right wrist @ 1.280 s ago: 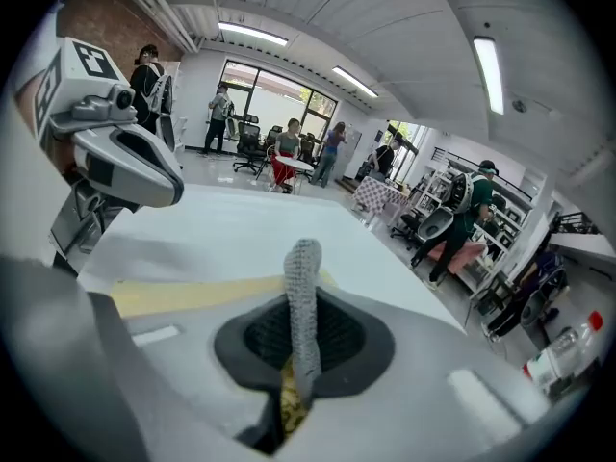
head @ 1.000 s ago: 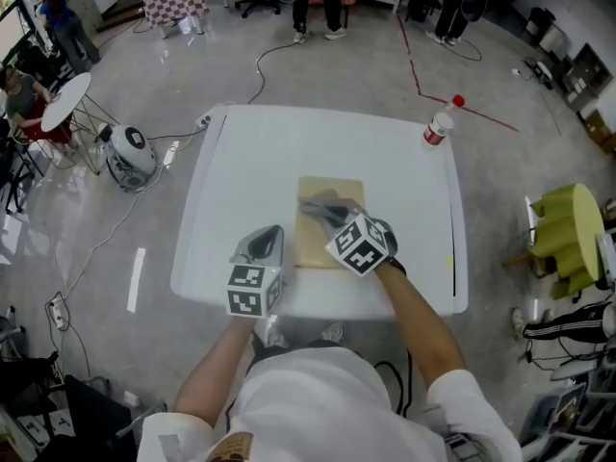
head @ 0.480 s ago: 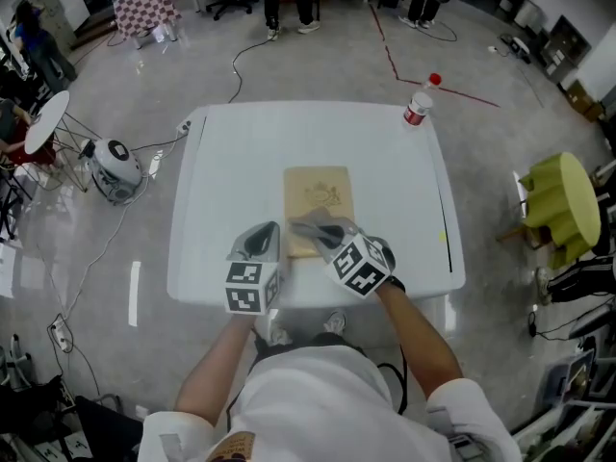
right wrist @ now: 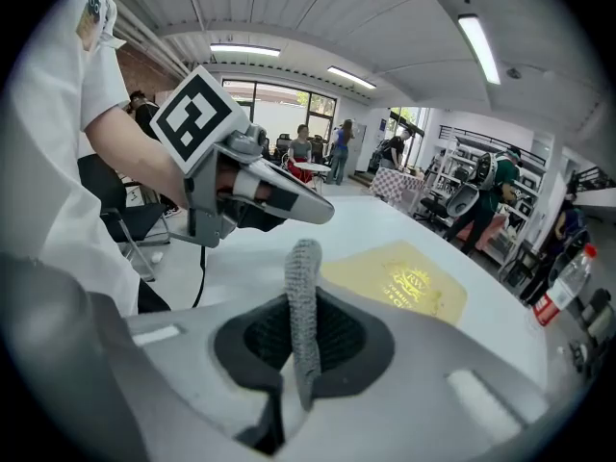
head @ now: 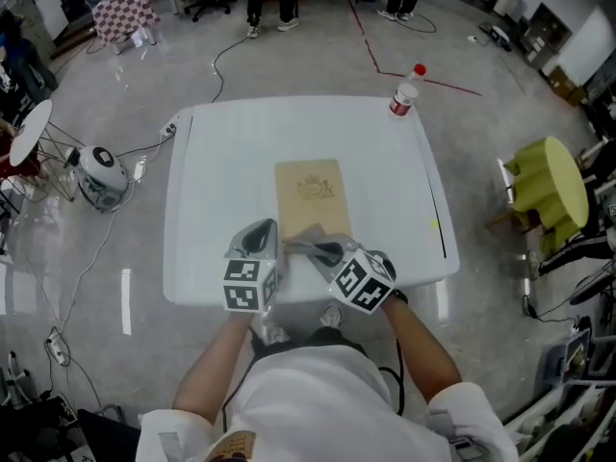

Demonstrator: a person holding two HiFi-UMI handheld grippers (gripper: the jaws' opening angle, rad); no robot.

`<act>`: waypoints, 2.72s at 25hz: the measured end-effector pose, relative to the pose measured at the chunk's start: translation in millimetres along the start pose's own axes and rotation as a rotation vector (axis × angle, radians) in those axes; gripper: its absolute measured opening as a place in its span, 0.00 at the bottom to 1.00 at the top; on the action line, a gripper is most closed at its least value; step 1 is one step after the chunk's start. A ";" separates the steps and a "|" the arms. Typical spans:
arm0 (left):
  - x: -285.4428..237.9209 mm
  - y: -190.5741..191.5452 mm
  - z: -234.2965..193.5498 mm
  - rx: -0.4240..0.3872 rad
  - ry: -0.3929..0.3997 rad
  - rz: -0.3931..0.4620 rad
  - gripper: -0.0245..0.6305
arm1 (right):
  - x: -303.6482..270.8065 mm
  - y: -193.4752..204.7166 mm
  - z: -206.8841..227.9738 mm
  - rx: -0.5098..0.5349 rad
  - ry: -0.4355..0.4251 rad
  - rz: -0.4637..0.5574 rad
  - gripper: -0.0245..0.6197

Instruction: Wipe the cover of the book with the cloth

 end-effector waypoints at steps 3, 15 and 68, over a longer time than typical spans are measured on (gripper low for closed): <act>-0.1 0.9 1.4 0.006 0.005 0.002 0.05 | 7.6 -2.2 3.3 0.010 0.009 0.006 0.05; 0.6 -2.9 -25.7 0.022 -0.042 0.030 0.05 | 4.4 -75.8 92.7 0.169 0.151 0.103 0.05; 31.4 9.9 -56.4 0.086 -0.141 0.033 0.05 | -72.5 -40.2 -9.6 0.556 -0.258 -0.134 0.05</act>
Point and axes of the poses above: the fingertips, and each gripper's own axes: x backward along the fingers, z to its right, y out of its underside, the point moved 2 cm from there along x, backward along the fingers, and after that the axes turned 2 degrees about x, right-handed, at the moved point
